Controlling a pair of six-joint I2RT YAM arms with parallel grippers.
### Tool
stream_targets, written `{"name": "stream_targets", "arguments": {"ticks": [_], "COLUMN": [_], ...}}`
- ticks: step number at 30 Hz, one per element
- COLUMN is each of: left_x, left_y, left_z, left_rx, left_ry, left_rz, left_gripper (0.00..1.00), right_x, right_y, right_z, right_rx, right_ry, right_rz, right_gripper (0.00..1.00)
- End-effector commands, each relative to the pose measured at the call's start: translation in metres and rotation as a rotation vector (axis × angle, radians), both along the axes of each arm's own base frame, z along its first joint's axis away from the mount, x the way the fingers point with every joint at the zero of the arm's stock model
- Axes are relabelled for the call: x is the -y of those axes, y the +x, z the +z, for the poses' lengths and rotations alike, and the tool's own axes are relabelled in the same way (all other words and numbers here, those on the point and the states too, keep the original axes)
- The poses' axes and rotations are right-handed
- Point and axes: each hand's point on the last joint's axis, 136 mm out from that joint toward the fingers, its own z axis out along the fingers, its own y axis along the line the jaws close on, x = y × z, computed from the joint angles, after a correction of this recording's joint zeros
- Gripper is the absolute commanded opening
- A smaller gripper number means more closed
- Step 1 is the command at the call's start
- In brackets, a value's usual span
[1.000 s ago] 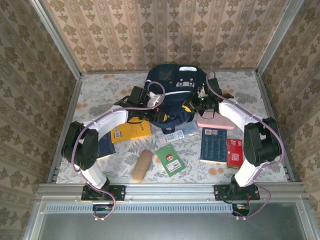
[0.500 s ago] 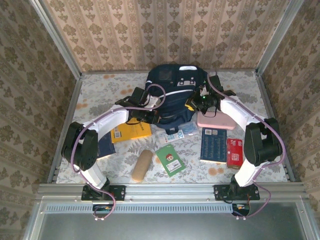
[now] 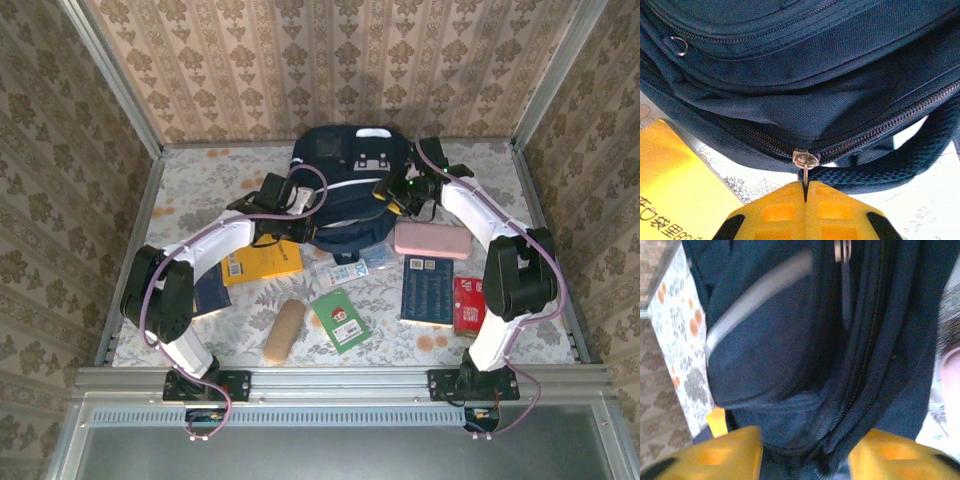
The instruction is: Pack books, pencil case, and school supplies into a backpack
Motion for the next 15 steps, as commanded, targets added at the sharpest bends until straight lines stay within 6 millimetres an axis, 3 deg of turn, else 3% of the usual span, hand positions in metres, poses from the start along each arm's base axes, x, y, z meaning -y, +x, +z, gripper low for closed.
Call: {"name": "stream_targets", "arguments": {"ticks": [1,3,6,11,15], "left_x": [0.009,0.017,0.027,0.054,0.072], "left_y": [-0.002,-0.003,-0.005,-0.016,-0.022], "left_z": [0.025,0.034,0.047,0.078,0.097], "left_rx": [-0.009,-0.013,-0.049,-0.003,0.022], "left_ry": [-0.085,-0.098,-0.129,-0.201,-0.238], "left_rz": [0.032,0.039,0.052,0.007,-0.021], "left_gripper": [0.0,0.0,0.0,0.0,0.0], "right_x": [0.021,0.016,-0.006,-0.031,-0.049], "right_y": [-0.001,-0.013,-0.032,-0.066,-0.075], "right_z": [0.029,0.039,0.047,0.039,0.034], "right_rx": [0.063,0.068,0.063,-0.057,-0.106], "right_ry": [-0.149,-0.169,-0.1,0.048,0.174], "right_rz": [-0.08,-0.096,-0.105,-0.2,-0.236], "right_gripper": [0.78,0.8,0.72,0.55,0.55]}}
